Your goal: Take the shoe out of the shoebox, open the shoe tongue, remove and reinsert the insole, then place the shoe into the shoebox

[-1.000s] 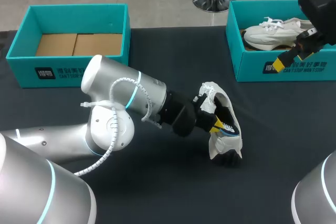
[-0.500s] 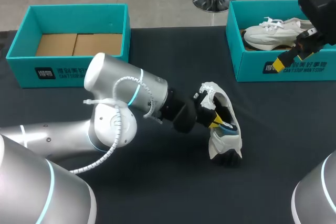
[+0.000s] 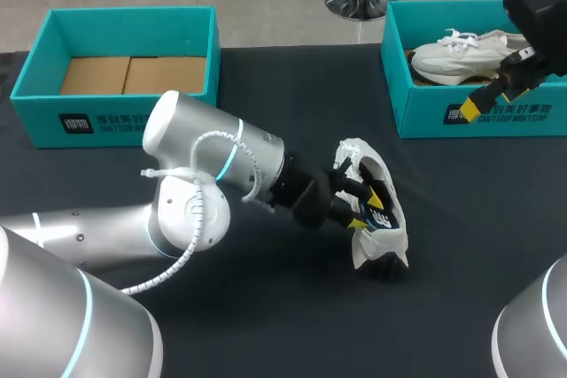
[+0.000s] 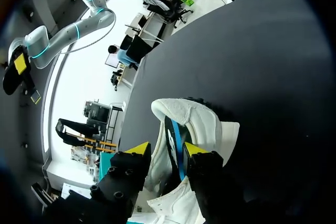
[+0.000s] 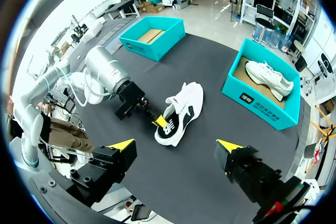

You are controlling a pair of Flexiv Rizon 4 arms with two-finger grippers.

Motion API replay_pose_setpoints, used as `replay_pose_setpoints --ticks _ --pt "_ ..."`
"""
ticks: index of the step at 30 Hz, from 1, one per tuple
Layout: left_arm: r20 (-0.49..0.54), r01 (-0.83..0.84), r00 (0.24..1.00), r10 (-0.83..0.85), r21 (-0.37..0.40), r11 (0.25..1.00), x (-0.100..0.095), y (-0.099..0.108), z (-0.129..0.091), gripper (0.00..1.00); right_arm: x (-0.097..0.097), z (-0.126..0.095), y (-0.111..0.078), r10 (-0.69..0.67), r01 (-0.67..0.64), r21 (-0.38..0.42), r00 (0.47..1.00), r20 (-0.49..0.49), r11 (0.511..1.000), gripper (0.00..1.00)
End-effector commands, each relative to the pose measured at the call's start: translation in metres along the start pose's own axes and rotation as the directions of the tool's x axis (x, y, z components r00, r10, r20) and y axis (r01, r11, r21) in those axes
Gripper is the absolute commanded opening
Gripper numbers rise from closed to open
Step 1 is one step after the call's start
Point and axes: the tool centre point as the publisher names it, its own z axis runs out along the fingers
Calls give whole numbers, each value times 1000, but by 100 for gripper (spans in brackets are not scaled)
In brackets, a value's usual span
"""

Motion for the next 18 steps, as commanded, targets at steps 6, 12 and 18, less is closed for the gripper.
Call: replay_pose_setpoints --ticks 6,12,18 --pt "8 -6 1000 6 0 1000 -4 -4 -9 34 0 1 3 1 -1 5 1000 -1 1000 100" --pt "-3 -11 1000 12 18 1000 -1 -10 -6 0 0 1 3 1 -1 5 1000 -1 1000 100" --pt "-19 -14 1000 14 25 1000 3 -9 -2 0 0 1 3 1 -1 5 1000 -1 1000 100"
